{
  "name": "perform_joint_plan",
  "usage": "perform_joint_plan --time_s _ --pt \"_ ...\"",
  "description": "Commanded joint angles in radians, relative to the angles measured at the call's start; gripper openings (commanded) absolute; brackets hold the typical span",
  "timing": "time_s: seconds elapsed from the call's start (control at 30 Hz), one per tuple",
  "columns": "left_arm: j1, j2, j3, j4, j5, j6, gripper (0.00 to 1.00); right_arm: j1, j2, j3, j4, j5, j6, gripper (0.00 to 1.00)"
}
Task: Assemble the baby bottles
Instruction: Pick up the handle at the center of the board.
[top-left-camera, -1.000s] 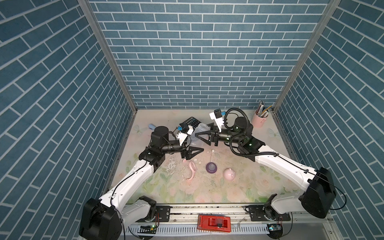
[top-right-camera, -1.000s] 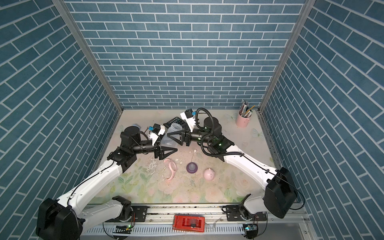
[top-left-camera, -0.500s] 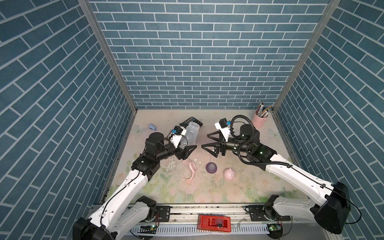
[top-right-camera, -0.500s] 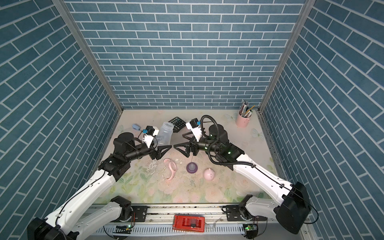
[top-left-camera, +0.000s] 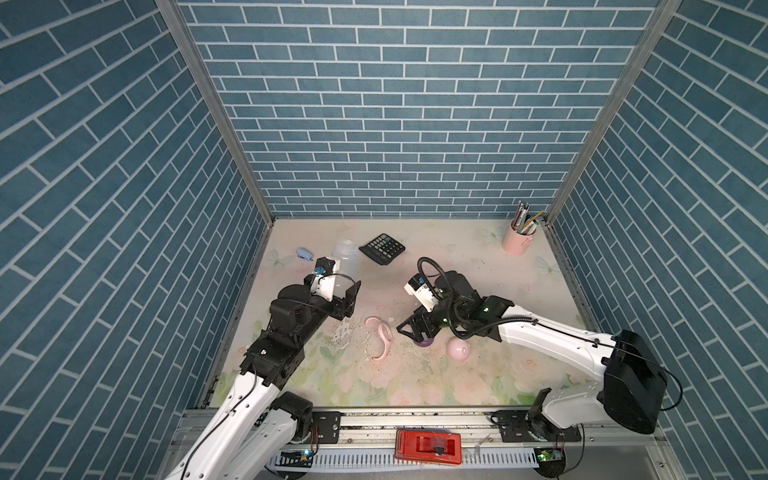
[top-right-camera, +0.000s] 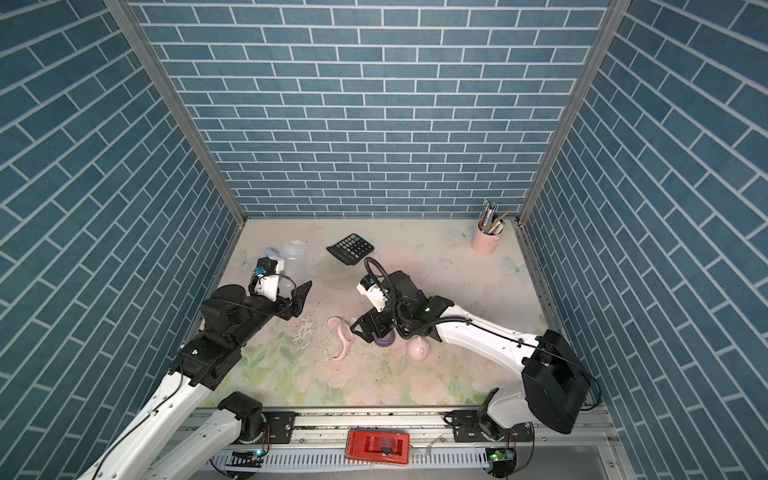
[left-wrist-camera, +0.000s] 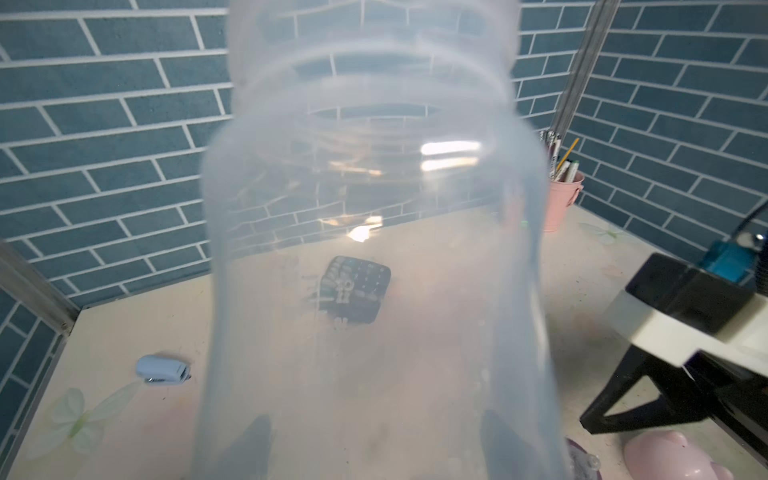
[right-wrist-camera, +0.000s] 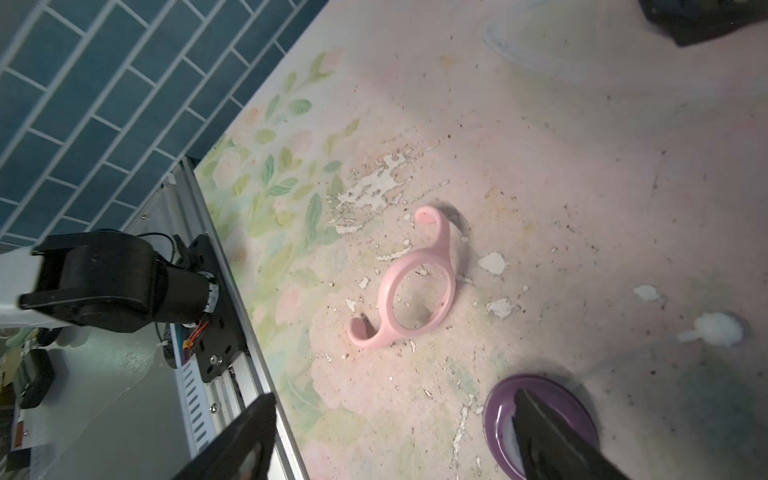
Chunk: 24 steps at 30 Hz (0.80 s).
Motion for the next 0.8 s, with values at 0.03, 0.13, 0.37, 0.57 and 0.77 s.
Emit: perform_joint_plan --time_s 0.03,0.13,0.37,0.57,0.77 --pt "0.004 -0.008 -0.006 -0.016 -0.115 -0.017 0.7 0.11 0.028 -0.003 -0.017 0.198 0.248 0.87" --pt "0.004 -0.007 -0.002 -0.009 -0.134 -0.019 0.69 0.184 0.082 0.02 -0.033 0.314 0.364 0.85" --pt "0.005 -0.007 0.009 -0.007 -0.119 -0.015 0.7 0.302 0.225 0.088 -0.056 0.46 0.605 0.74" --pt "0.003 -0.043 -0.02 0.001 -0.107 -0.028 0.7 0.324 0.281 0.092 0.017 0.518 0.714 0.59" --pt "0.004 -0.088 -0.033 -0.003 -0.107 -0.031 0.7 0.325 0.36 0.148 0.034 0.491 0.734 0.56"
